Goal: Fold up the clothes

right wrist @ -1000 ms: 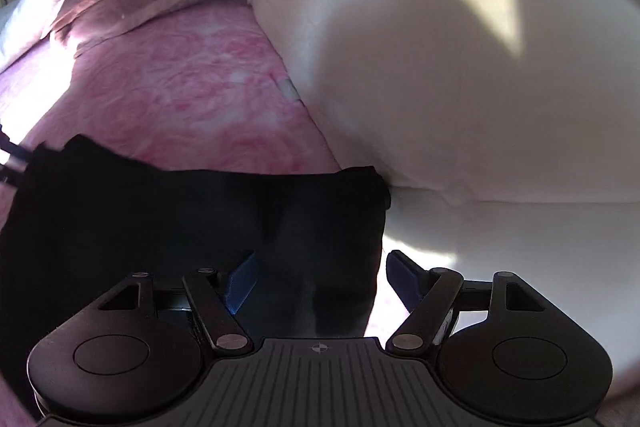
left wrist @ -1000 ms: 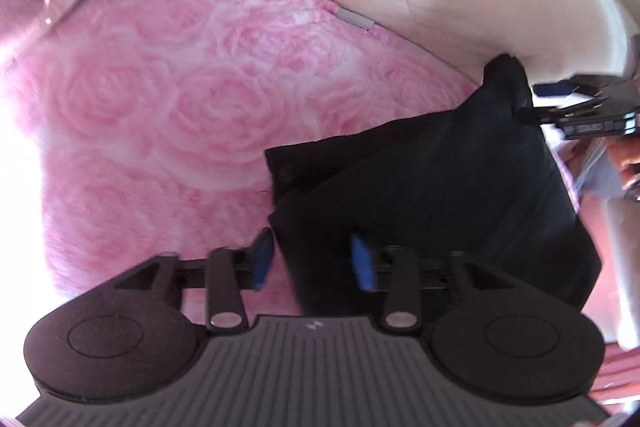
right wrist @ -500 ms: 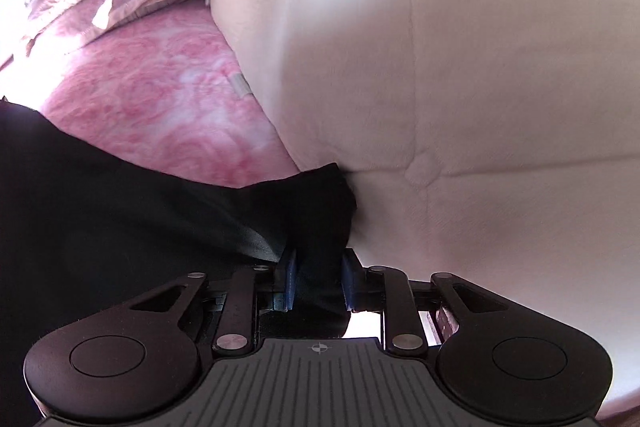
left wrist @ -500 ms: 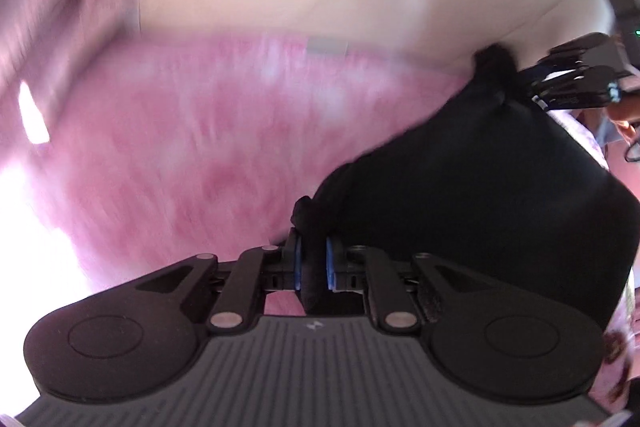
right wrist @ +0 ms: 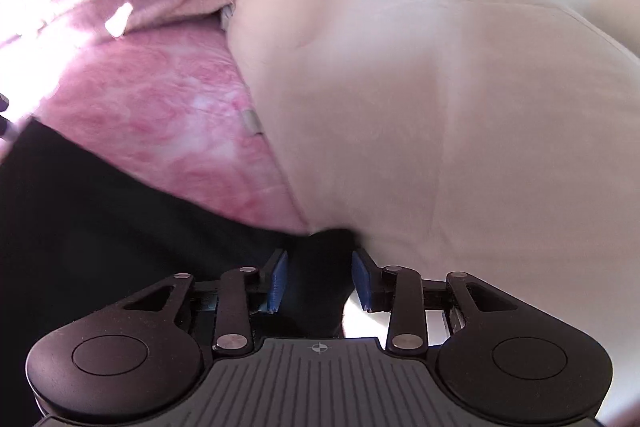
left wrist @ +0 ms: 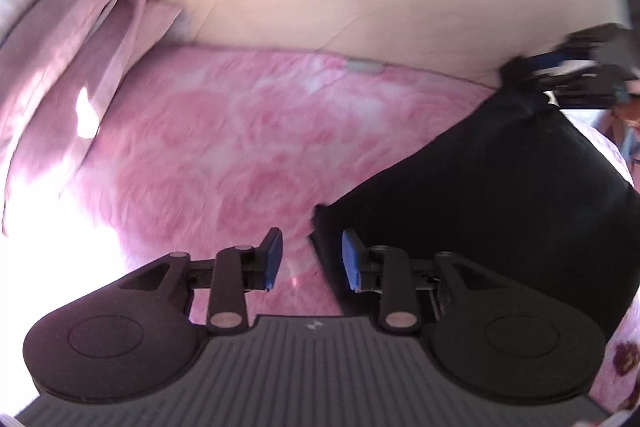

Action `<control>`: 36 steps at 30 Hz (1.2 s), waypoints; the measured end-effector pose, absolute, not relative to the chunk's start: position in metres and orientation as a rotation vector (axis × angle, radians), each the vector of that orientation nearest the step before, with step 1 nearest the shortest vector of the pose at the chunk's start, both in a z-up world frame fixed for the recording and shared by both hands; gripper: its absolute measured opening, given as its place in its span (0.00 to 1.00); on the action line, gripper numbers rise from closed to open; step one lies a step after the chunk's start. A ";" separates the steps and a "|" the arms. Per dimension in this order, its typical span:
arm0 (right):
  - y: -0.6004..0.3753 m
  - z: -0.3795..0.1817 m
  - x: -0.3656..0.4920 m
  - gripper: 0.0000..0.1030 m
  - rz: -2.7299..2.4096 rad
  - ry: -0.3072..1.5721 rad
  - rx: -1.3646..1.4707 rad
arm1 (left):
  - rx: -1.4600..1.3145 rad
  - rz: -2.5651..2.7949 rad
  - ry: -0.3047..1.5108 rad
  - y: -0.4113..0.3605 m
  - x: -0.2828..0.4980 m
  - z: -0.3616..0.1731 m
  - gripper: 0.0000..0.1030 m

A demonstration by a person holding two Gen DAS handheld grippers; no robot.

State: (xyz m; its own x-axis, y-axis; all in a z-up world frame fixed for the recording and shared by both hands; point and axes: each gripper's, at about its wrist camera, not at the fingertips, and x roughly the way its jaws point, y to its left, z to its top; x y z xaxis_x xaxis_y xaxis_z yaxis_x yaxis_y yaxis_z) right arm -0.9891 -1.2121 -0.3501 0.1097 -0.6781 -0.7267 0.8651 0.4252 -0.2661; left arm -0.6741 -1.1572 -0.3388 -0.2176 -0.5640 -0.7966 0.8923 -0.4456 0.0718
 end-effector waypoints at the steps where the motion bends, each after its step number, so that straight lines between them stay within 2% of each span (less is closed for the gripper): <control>1: -1.221 -0.358 -0.989 0.35 -1.153 0.921 0.274 | 0.968 -1.841 0.488 -1.156 -0.678 -0.337 0.26; 6: -1.239 -0.365 -0.986 0.35 -1.135 0.964 0.350 | 0.967 -1.893 0.421 -1.153 -0.692 -0.326 0.26; 11: -1.214 -0.351 -0.987 0.35 -1.126 0.939 0.377 | 1.055 -1.877 0.519 -1.172 -0.696 -0.360 0.26; 14: -1.215 -0.368 -0.991 0.38 -1.091 0.934 0.425 | 1.068 -1.884 0.582 -1.184 -0.690 -0.380 0.33; 16: -1.221 -0.367 -0.995 0.38 -1.075 0.922 0.449 | 1.059 -1.898 0.622 -1.192 -0.682 -0.383 0.41; 21: -1.184 -0.342 -1.001 0.39 -1.109 0.915 0.474 | 1.111 -1.930 0.588 -1.159 -0.682 -0.381 0.30; 28: -1.079 -0.347 -0.992 0.39 -1.007 1.004 0.482 | 1.208 -1.979 0.484 -1.097 -0.691 -0.377 0.31; 31: -1.074 -0.365 -0.992 0.40 -1.014 0.994 0.502 | 1.249 -1.999 0.438 -1.070 -0.695 -0.376 0.30; 34: -1.081 -0.362 -0.989 0.41 -1.002 1.004 0.493 | 1.234 -1.966 0.453 -1.073 -0.695 -0.388 0.32; 36: -1.070 -0.353 -0.993 0.41 -1.021 0.985 0.505 | 1.223 -1.928 0.459 -1.070 -0.693 -0.376 0.30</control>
